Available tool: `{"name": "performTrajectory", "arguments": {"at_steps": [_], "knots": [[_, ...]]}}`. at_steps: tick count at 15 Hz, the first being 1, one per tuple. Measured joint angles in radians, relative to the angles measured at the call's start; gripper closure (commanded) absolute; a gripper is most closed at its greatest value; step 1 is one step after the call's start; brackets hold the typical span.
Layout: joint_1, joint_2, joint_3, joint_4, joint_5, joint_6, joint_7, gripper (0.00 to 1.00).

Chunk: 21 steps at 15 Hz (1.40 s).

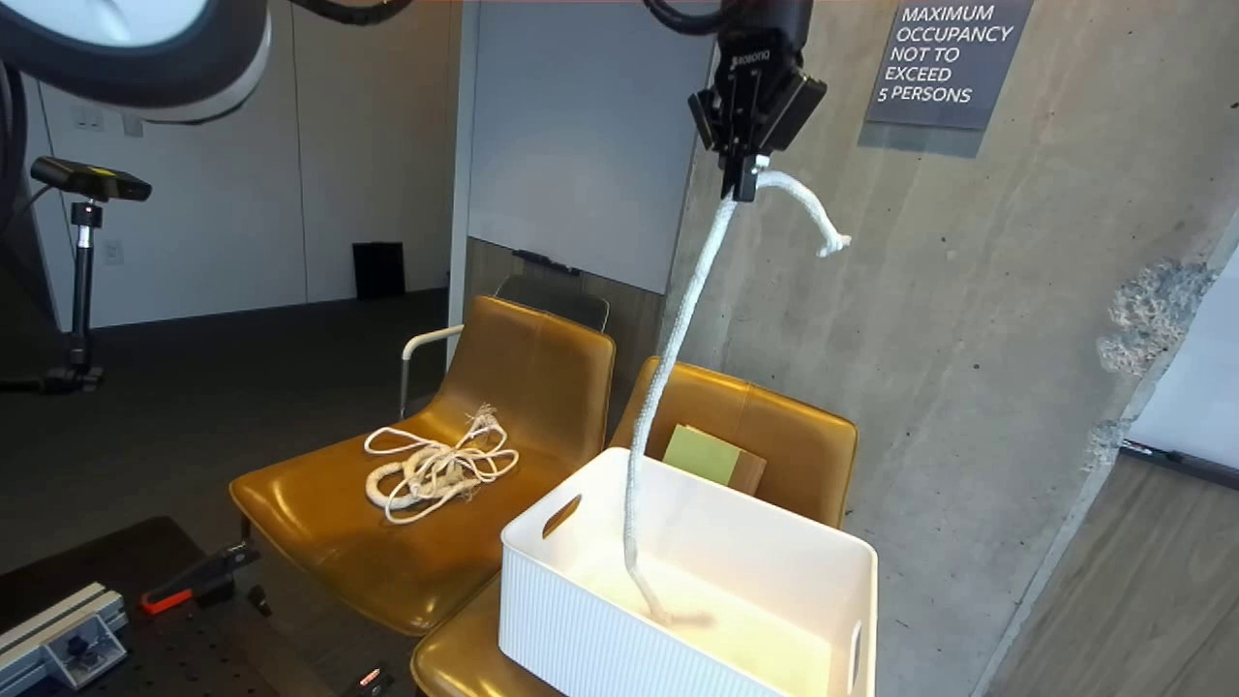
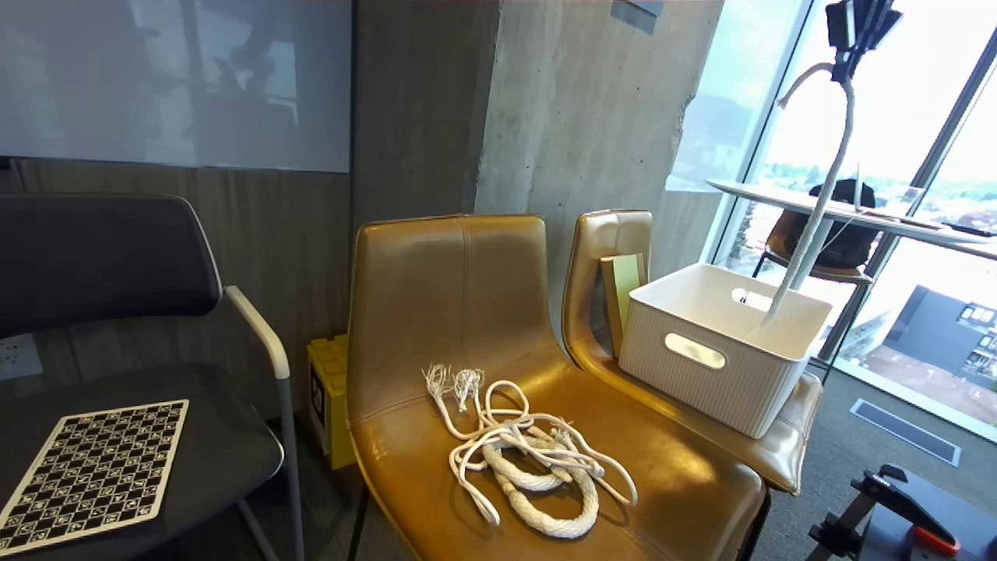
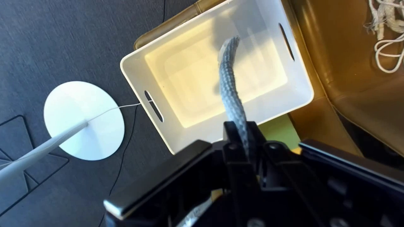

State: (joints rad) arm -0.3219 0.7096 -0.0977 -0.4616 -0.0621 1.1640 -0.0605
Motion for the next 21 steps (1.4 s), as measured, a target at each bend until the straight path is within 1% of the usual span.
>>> {"name": "performTrajectory", "arguments": {"at_steps": [3, 4, 5, 6, 10, 11, 12, 14, 16, 18, 21], "knots": [[-0.007, 0.079, 0.000, 0.001, 0.000, 0.001, 0.000, 0.97], [-0.012, 0.100, -0.001, 0.002, 0.000, 0.000, 0.000, 0.64], [-0.019, 0.118, -0.003, 0.002, 0.000, -0.001, 0.000, 0.63], [-0.028, 0.131, -0.005, 0.002, -0.001, -0.005, 0.000, 0.58], [-0.061, 0.144, -0.006, 0.009, 0.000, -0.028, 0.000, 0.28], [-0.061, 0.139, -0.005, 0.011, 0.000, -0.029, 0.000, 0.22], [-0.058, 0.131, -0.003, 0.011, 0.000, -0.029, 0.000, 0.14], [-0.037, 0.112, 0.008, 0.012, 0.005, -0.028, -0.003, 0.01], [0.002, 0.091, 0.028, 0.013, 0.021, -0.027, -0.004, 0.00], [0.056, 0.079, 0.053, 0.013, 0.041, -0.026, -0.003, 0.00], [0.135, 0.096, 0.082, 0.001, 0.065, 0.004, 0.010, 0.00]]}}
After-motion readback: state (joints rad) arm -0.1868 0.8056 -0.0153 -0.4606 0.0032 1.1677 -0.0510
